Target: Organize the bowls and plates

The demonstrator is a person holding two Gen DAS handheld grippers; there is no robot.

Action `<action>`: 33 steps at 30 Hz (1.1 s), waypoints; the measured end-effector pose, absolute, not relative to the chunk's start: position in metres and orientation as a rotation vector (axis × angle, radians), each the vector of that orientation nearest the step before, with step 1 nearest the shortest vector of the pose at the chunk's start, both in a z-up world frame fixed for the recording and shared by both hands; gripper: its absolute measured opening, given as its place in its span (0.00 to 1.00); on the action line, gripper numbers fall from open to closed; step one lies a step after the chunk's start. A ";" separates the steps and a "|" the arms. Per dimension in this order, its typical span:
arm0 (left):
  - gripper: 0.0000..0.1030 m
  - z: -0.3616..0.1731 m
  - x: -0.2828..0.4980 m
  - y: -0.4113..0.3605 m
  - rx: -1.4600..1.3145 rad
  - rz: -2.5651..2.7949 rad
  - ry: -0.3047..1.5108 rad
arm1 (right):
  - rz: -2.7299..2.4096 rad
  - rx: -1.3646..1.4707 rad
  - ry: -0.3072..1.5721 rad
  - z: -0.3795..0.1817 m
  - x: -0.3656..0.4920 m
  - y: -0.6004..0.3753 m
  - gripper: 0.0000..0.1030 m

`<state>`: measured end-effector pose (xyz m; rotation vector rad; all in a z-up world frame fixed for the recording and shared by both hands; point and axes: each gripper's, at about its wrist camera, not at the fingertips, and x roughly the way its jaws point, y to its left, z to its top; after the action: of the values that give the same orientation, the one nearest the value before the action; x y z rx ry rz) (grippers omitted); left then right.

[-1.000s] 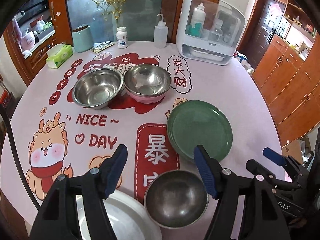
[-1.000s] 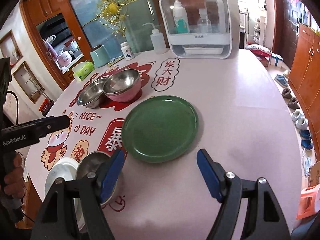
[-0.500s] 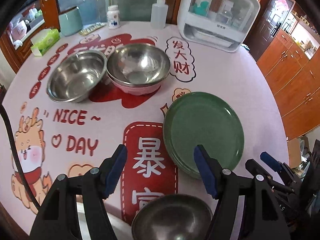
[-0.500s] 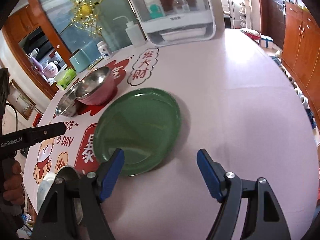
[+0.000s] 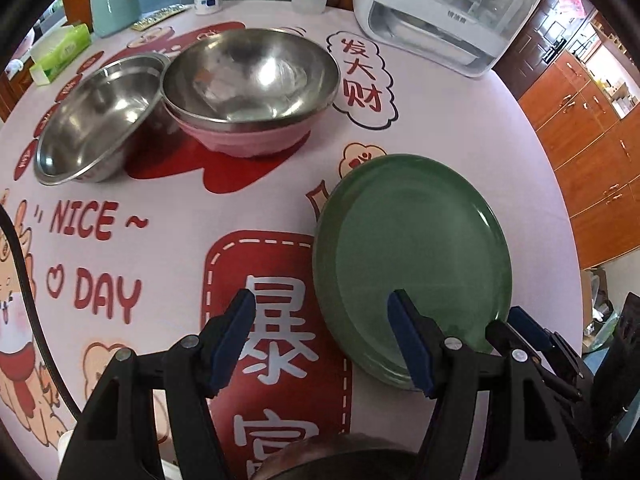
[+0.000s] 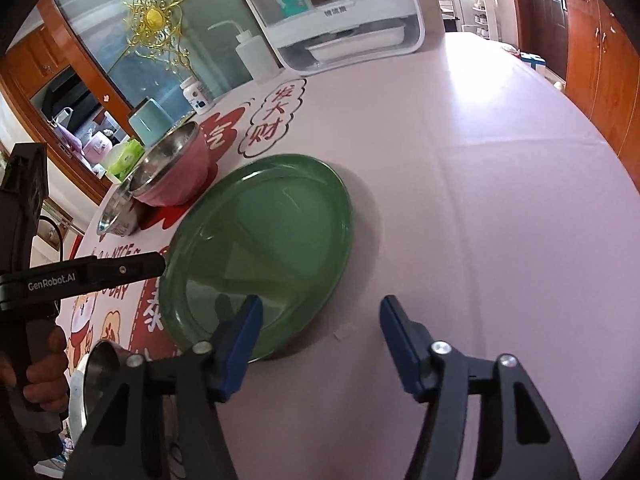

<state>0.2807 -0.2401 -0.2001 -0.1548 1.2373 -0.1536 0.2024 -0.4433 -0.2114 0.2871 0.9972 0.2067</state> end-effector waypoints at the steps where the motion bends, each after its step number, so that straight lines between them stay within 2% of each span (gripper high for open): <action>1: 0.64 -0.201 0.282 -0.241 -0.153 -0.156 1.236 | 0.209 0.287 0.997 -0.213 0.203 -0.443 0.49; 4: 0.63 -0.207 0.286 -0.243 -0.144 -0.156 1.237 | 0.220 0.275 0.996 -0.214 0.204 -0.441 0.41; 6: 0.60 -0.211 0.288 -0.244 -0.146 -0.153 1.246 | 0.223 0.271 0.997 -0.215 0.205 -0.440 0.31; 9: 0.57 -0.217 0.290 -0.244 -0.166 -0.152 1.255 | 0.224 0.273 0.995 -0.216 0.206 -0.440 0.24; 15: 0.53 -0.228 0.296 -0.245 -0.204 -0.176 1.270 | 0.242 0.275 0.998 -0.216 0.207 -0.438 0.20; 21: 0.48 -0.228 0.297 -0.245 -0.200 -0.184 1.261 | 0.246 0.282 0.997 -0.216 0.207 -0.440 0.20; 33: 0.28 -0.227 0.300 -0.249 -0.184 -0.209 1.253 | 0.260 0.289 1.010 -0.216 0.208 -0.442 0.19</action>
<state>0.2998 -0.2486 -0.2275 -0.1839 1.2526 -0.2090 0.2075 -0.4415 -0.2160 0.2893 1.0104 0.2596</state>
